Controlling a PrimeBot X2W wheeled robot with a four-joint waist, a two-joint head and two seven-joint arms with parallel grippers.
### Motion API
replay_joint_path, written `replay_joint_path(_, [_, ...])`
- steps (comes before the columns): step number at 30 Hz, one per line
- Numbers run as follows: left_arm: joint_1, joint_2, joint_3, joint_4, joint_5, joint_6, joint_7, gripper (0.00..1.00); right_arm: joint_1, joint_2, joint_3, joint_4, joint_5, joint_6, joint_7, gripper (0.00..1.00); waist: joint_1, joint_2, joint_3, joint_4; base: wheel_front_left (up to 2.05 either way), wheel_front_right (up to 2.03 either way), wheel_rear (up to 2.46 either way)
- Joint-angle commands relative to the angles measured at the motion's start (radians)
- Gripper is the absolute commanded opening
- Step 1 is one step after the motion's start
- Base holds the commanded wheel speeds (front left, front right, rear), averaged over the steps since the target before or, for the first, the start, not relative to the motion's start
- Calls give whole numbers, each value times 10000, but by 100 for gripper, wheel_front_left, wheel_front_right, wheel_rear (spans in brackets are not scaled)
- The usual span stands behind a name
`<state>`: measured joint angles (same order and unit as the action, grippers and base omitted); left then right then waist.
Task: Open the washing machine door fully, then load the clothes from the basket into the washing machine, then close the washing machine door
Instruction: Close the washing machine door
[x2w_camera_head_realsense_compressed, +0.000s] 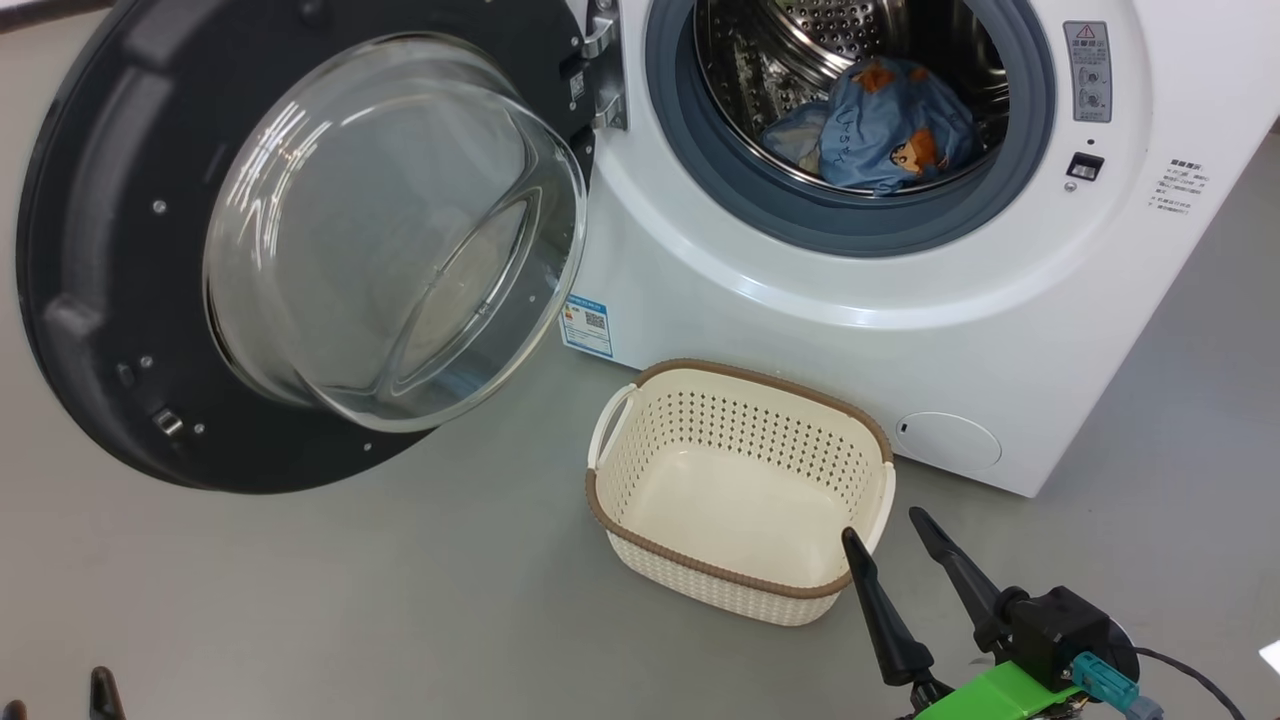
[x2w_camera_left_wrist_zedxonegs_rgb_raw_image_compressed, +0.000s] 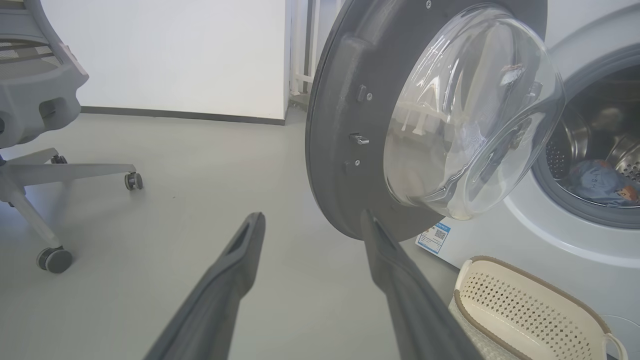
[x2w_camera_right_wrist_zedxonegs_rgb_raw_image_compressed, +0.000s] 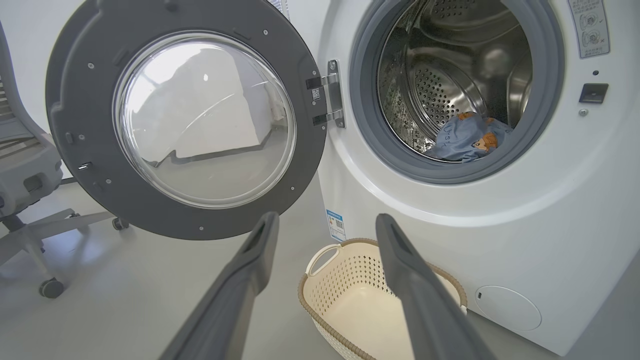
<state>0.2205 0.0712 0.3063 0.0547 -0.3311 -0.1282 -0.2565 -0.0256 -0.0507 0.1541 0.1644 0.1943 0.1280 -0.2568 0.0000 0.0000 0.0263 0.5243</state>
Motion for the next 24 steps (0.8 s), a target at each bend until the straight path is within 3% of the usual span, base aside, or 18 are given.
replay_joint_path(1, [-413,116,293,-240,28,-25,-53,100,-232,5,242,-288,-39,27,-49,100,0,0,-6,-8,0,0,0])
replay_joint_path(7, [-413,137,213,-252,12,-25,-53,100,-143,5,178,-356,-69,27,-49,100,0,0,-4,-23,0,0,0])
replay_joint_path(8, [-404,154,172,-236,0,-25,-53,36,-134,5,166,-369,-68,27,-49,100,0,0,-2,-26,0,0,0])
replay_joint_path(9, [-388,165,136,-167,-31,-25,-53,0,-124,5,156,-380,-68,27,-49,100,0,0,-1,-29,0,0,0])
replay_joint_path(16, [-561,401,-26,-112,-254,-25,-53,0,-30,5,61,-443,-35,27,-49,100,0,0,11,-44,0,0,0])
replay_joint_path(20, [-842,596,-15,89,-1058,-25,-53,0,21,5,34,-496,-9,27,-49,100,0,0,40,-57,0,0,0])
replay_joint_path(24, [-1372,1164,217,456,-2295,-25,-53,0,-26,5,69,-531,-50,27,-49,100,0,0,156,-186,0,0,0])
